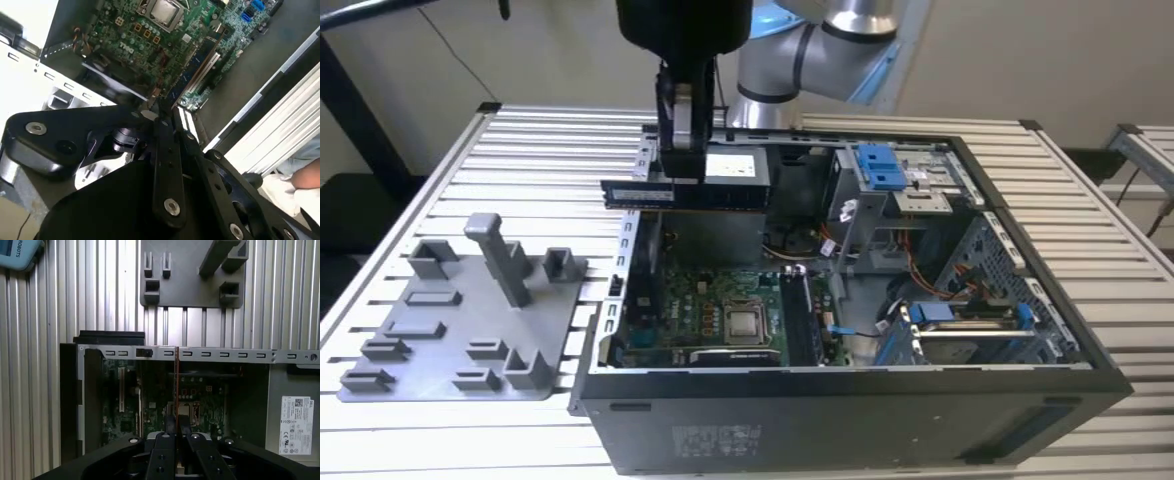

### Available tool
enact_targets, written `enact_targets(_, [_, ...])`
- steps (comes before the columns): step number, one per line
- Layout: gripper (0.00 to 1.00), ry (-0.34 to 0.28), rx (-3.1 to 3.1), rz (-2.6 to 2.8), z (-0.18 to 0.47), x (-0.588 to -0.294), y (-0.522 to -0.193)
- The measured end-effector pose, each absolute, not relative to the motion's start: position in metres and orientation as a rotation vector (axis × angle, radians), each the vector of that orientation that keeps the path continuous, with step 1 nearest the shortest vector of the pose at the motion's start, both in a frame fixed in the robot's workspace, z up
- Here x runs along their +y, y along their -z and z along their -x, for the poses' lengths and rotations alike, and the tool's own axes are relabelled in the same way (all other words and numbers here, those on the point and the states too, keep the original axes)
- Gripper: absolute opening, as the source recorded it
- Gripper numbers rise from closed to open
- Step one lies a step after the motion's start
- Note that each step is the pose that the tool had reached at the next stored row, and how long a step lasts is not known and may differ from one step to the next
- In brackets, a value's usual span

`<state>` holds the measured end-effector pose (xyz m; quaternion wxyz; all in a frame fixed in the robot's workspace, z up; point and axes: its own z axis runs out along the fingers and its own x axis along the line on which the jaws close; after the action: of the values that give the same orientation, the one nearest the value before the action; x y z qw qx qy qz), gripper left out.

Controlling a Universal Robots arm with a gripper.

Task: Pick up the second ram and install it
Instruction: 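Pick up the second ram and move it above second insertion slot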

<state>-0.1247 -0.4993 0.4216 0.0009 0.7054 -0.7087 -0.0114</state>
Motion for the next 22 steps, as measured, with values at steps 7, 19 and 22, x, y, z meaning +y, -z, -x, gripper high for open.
enact_targets(7, [0.14,0.036,-2.225,-2.215,0.11,-0.499,-0.422])
enact_targets(19, [0.14,0.038,-2.224,-2.214,0.082,-0.499,-0.422])
enact_targets(22, [0.14,0.038,-2.224,-2.214,0.074,-0.499,-0.422])
